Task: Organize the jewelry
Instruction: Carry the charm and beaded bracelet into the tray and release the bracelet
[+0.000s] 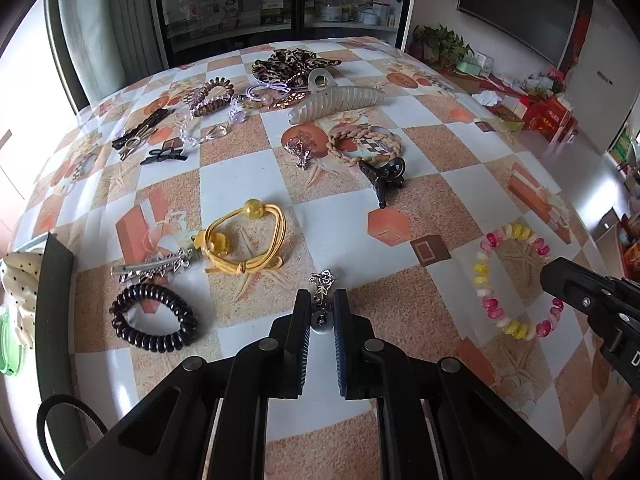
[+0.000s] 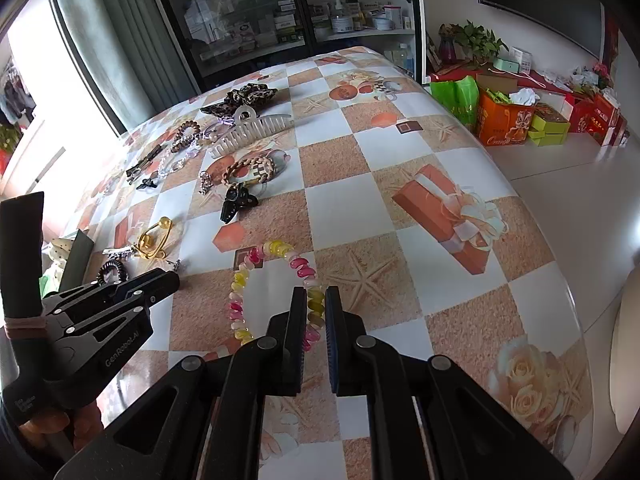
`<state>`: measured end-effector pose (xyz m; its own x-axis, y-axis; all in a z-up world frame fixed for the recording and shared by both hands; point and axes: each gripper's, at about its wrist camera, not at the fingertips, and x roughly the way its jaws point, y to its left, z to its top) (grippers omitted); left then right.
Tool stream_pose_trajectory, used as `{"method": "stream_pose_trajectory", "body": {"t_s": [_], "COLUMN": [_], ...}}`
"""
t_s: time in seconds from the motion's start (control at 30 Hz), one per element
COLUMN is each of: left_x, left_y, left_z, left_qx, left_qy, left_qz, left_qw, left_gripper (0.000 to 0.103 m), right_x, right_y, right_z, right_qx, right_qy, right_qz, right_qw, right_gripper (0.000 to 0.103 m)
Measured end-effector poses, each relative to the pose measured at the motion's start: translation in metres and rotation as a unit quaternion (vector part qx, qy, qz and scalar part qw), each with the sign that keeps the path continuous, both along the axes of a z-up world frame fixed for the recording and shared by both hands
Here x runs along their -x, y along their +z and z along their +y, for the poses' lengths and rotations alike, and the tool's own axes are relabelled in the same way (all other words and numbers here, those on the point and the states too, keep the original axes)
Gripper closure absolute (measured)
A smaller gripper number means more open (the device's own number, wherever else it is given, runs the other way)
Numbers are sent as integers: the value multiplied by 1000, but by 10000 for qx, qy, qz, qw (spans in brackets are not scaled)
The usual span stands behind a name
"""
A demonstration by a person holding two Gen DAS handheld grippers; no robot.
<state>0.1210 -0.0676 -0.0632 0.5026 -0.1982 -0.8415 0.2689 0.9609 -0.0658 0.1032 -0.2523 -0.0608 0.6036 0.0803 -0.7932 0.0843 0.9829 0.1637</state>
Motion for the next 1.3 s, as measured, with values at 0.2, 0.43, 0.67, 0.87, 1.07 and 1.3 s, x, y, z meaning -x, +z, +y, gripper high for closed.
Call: {"method": "stream_pose_trajectory", "body": {"t_s": [0.2,0.43,0.67,0.87,1.07,1.3], "left_x": [17,41,58,72,82,94], "left_y": [16,43,62,73,72,64], "left_z": [12,35,68,112,170,232], "left_qx": [187,336,426,563,554,461], "left_qy": [-20,66,306,644,1177,1732], "left_qz": [-135,-372,-549,-707,-715,-706], "left_qw": [9997,9987,9971,9938,9889,9813], "left_gripper": [89,89,89,89,89,89], "right_x": [6,13,19,19,13,-1], "right_y": [6,19,37,54,70,73], "right_z": [3,16,39,70,114,185], "right_qx": [-69,-159,-249,-358,-341,-409], "right_qy": [12,90,281,571,1004,1664], "right_qz": [-38,-82,-174,-238,-298,-162], "right_qw": [10000,9998,9991,9974,9939,9851], "right_gripper": [93,93,93,93,93,93]}}
